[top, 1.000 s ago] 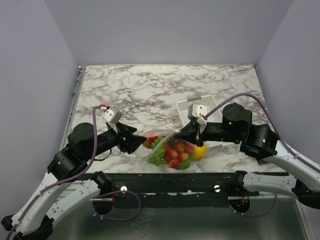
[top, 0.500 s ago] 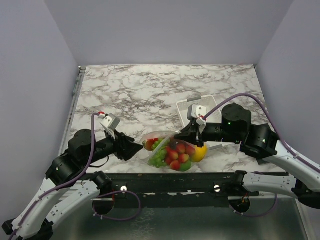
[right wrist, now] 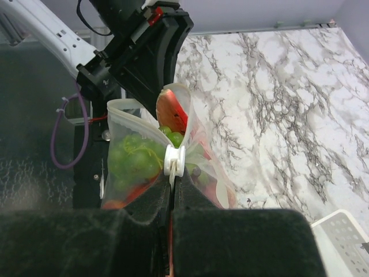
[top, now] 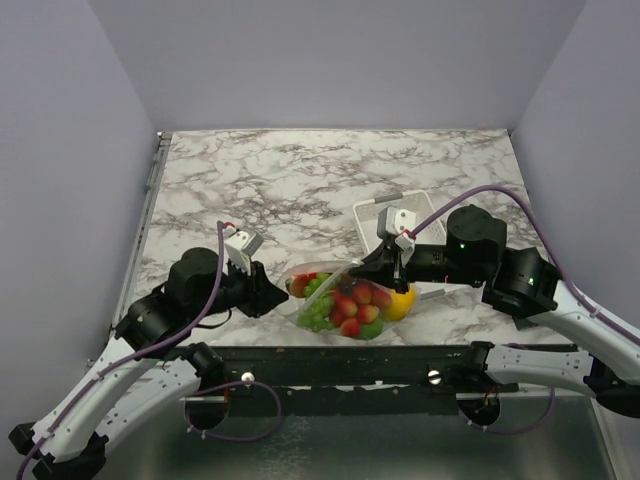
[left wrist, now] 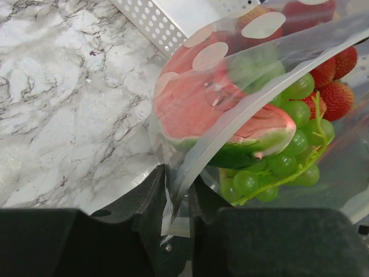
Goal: Place the food in the zip-top bag and seal the zipper
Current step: Adjust the zipper food storage bag at the center of the board.
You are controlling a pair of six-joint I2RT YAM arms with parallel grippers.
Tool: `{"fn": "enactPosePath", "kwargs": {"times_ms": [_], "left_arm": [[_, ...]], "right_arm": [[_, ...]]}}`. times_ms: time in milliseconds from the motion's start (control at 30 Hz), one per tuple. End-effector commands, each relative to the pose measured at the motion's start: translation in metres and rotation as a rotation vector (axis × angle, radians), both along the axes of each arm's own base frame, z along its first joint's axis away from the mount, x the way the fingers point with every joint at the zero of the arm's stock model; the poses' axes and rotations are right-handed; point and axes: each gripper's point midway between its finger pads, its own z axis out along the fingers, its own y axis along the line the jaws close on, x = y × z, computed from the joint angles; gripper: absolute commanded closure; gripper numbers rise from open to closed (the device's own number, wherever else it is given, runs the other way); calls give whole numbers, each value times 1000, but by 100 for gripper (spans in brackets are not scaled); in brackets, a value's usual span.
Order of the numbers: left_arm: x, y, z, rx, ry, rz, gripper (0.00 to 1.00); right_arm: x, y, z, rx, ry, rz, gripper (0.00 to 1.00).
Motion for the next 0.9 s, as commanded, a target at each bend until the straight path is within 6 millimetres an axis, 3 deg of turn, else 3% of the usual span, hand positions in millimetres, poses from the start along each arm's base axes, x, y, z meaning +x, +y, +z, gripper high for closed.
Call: {"fn": "enactPosePath", "kwargs": {"times_ms": [0,167,300,467,600,767,867], "left_arm": [[-3,-4,-12,34,46,-38,85],[6,-2,13,48,-8,-12,100],[13,-1,58,25,-100,-2,100],[23,0,100,12,-201,15,100],[30,-3,105,30,-213,14,100],[41,-1,115,56,-236,48,100],[45,2,101,85,-206,77,100]], "right_arm": [[-2,-1,39,100,-71,6,99],[-1,-4,30,77,-62,-6,99],[2,-6,14,54,-47,-29,99],[5,1,-27,15,13,-41,99],[13,8,-49,2,28,-67,99],[26,12,-41,21,10,-118,99],[34,15,-46,52,4,-158,99]]}}
